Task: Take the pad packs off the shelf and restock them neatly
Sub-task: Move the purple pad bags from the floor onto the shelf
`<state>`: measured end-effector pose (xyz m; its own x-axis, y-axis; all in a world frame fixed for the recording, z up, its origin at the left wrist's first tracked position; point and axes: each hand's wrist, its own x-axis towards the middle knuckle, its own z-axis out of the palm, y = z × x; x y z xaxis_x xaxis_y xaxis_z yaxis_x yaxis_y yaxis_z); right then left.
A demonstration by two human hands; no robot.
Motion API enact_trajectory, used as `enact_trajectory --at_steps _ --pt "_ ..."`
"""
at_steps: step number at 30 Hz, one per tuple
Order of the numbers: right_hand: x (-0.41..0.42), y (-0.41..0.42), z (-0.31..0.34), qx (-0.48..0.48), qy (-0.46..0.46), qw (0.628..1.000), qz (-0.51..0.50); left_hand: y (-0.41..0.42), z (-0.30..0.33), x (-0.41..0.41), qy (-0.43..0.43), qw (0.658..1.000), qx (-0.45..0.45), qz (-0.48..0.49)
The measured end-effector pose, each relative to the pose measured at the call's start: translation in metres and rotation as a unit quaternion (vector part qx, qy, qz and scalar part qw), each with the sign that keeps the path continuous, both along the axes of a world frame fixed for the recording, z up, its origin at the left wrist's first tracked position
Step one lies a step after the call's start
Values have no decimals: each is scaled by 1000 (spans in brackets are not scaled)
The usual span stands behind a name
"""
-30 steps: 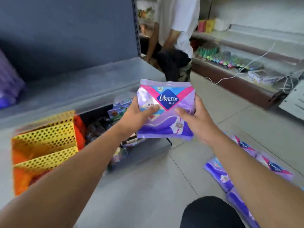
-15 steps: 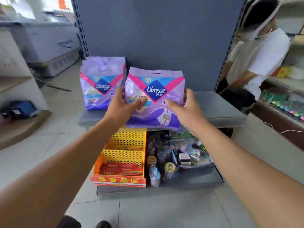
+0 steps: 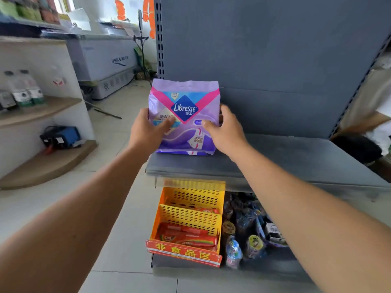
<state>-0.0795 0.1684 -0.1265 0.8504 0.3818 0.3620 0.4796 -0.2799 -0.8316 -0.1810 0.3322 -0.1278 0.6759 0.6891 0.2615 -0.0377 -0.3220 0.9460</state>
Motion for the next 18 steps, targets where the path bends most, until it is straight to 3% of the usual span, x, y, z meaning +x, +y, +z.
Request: enact_trajectory --at_steps 5,8,18 --pt "8 24 -32 -37 18 999 -6 17 -24 4 61 997 -17 -35" --pt "7 26 -46 -39 -1 999 -31 20 -38 7 62 996 -17 -57" --pt "4 24 -47 -34 62 997 -1 25 -43 19 71 995 -11 -71"
